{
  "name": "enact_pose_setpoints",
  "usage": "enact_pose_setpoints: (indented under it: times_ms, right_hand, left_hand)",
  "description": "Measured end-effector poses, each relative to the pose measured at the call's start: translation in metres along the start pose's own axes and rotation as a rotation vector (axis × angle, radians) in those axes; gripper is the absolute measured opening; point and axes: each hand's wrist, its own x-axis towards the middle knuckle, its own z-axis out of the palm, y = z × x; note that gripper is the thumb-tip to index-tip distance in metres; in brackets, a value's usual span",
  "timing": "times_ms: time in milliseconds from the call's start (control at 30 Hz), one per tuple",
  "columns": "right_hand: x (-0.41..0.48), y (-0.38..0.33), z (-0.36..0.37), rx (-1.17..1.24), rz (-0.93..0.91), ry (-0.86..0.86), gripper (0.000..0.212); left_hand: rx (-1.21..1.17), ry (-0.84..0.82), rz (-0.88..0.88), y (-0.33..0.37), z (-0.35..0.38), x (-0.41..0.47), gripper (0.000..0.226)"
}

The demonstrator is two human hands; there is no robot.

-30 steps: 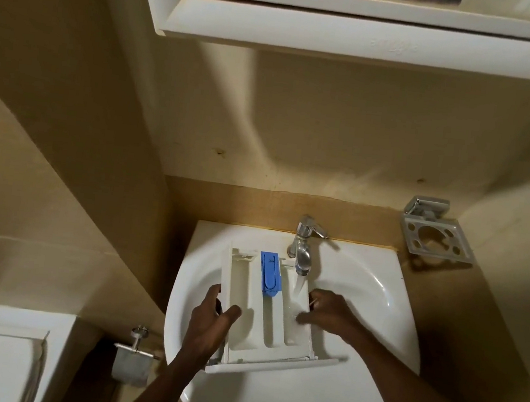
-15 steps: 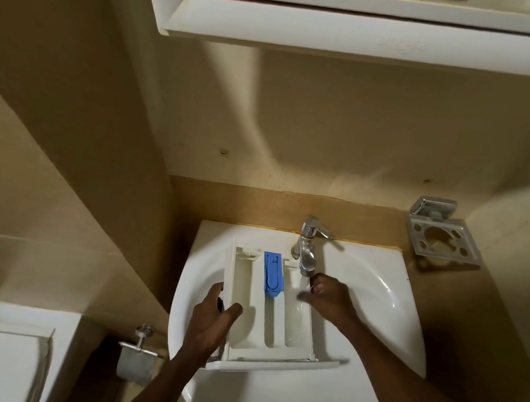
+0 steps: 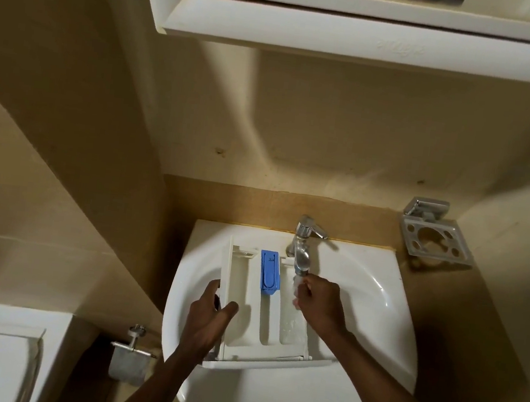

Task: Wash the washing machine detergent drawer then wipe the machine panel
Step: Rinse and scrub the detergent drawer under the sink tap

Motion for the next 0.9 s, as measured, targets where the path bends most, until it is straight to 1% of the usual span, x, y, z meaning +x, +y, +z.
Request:
enact_pose_setpoints:
  times_ms: [67, 100, 167, 200, 233, 300, 333, 367, 433, 467, 500, 533, 567, 633, 667, 733, 767, 833, 900]
  right_hand:
    - [-0.004, -0.004, 0.004, 0.084, 0.144, -0.13, 0.025]
    - [-0.008, -0.005, 0.008, 0.128, 0.217, -0.236, 0.027]
    - [-0.021, -0.007, 0.014, 0.293, 0.382, -0.48, 0.027]
    - [-0.026, -0.005, 0.013, 0.332, 0.432, -0.572, 0.026]
    - [-0.029, -0.004, 0.006, 0.326, 0.446, -0.632, 0.026]
    - [-0.025, -0.001, -0.011, 0.302, 0.472, -0.675, 0.027]
    - [-0.022, -0.001, -0.018, 0.287, 0.477, -0.667, 0.025]
    - [-0.019, -0.002, -0.021, 0.254, 0.468, -0.62, 0.025]
    - [-0.012, -0.01, -0.016, 0.107, 0.394, -0.42, 0.033]
    - [-0.012, -0.017, -0.009, 0.029, 0.337, -0.321, 0.039]
    - [-0.013, -0.025, -0.001, 0.006, 0.286, -0.271, 0.043]
    - [-0.012, -0.028, 0.008, 0.069, 0.265, -0.275, 0.042]
    - [-0.012, -0.029, 0.014, 0.194, 0.256, -0.309, 0.039]
    - [-0.016, -0.026, 0.02, 0.411, 0.296, -0.425, 0.041]
    - [-0.018, -0.021, 0.016, 0.433, 0.344, -0.477, 0.039]
    - [-0.02, -0.014, 0.004, 0.351, 0.437, -0.506, 0.028]
    - [-0.019, -0.011, 0.001, 0.291, 0.462, -0.475, 0.027]
    - [-0.016, -0.012, -0.001, 0.194, 0.457, -0.356, 0.035]
    - [-0.016, -0.022, 0.002, 0.102, 0.384, -0.276, 0.048]
  left_hand:
    - [-0.004, -0.003, -0.001, 0.001, 0.002, -0.002, 0.046]
    - [-0.009, -0.007, -0.001, 0.001, 0.003, -0.003, 0.046]
    - [-0.015, -0.002, -0.004, 0.001, 0.005, -0.004, 0.046]
    - [-0.014, 0.004, -0.004, 0.001, 0.005, -0.004, 0.046]
    - [-0.01, 0.006, -0.005, 0.002, 0.005, -0.004, 0.046]
    - [-0.014, 0.0, -0.01, 0.002, 0.005, -0.003, 0.047]
    - [-0.023, -0.005, -0.011, 0.003, 0.006, -0.004, 0.049]
    - [-0.031, -0.008, -0.009, 0.004, 0.006, -0.006, 0.053]
    - [-0.033, -0.01, -0.01, 0.004, 0.007, -0.007, 0.06]
    - [-0.033, -0.013, -0.009, 0.003, 0.007, -0.006, 0.057]
    - [-0.032, -0.017, -0.01, 0.003, 0.007, -0.005, 0.05]
    - [-0.03, -0.017, -0.01, 0.002, 0.007, -0.005, 0.046]
    - [-0.025, -0.013, -0.011, 0.001, 0.007, -0.006, 0.044]
    - [-0.015, 0.009, -0.005, 0.001, 0.005, -0.007, 0.045]
    - [-0.011, 0.016, -0.005, 0.002, 0.004, -0.007, 0.044]
    - [-0.009, 0.015, -0.005, 0.004, 0.003, -0.006, 0.043]
    - [-0.008, 0.013, -0.003, 0.004, 0.002, -0.006, 0.042]
    - [-0.005, 0.013, 0.003, 0.005, 0.003, -0.006, 0.042]
    - [-0.003, 0.016, 0.007, 0.005, 0.005, -0.007, 0.042]
